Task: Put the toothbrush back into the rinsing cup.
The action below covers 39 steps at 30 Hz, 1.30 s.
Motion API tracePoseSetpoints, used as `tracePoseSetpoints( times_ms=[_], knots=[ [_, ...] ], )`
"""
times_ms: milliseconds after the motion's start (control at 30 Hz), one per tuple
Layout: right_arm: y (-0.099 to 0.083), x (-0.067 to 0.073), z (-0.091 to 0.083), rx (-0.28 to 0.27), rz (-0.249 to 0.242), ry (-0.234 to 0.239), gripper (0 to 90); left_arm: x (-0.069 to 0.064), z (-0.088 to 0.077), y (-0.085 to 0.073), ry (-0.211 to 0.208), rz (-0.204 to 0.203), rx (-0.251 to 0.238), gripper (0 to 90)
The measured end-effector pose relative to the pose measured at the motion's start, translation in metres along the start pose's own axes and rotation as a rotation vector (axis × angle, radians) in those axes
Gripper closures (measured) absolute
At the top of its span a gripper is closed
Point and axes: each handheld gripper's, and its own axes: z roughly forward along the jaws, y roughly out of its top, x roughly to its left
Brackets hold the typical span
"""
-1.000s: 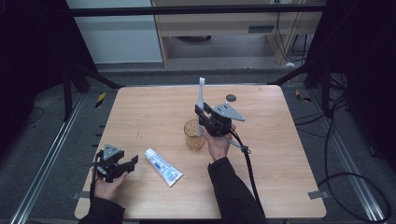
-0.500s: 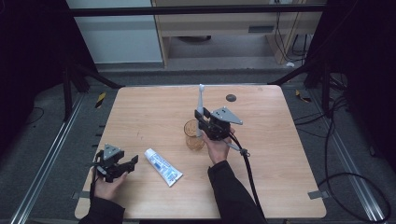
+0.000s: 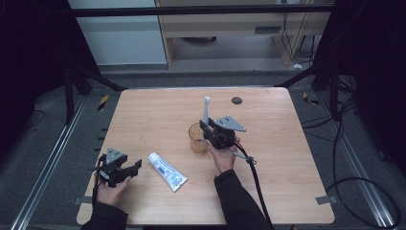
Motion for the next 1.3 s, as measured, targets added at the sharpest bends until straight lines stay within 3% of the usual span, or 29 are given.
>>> tracePoseSetpoints(
  times_ms=[533,1300],
  knots=[
    [-0.010,-0.001,0.000,0.054,-0.015,0.007,67.2,0.000,0.000,0.000,0.000,0.002,0.002,36.7],
    [-0.010,0.002,-0.003,0.077,-0.020,0.038,64.6,-0.001,0.000,0.000,-0.001,0.003,0.000,36.6]
  ],
)
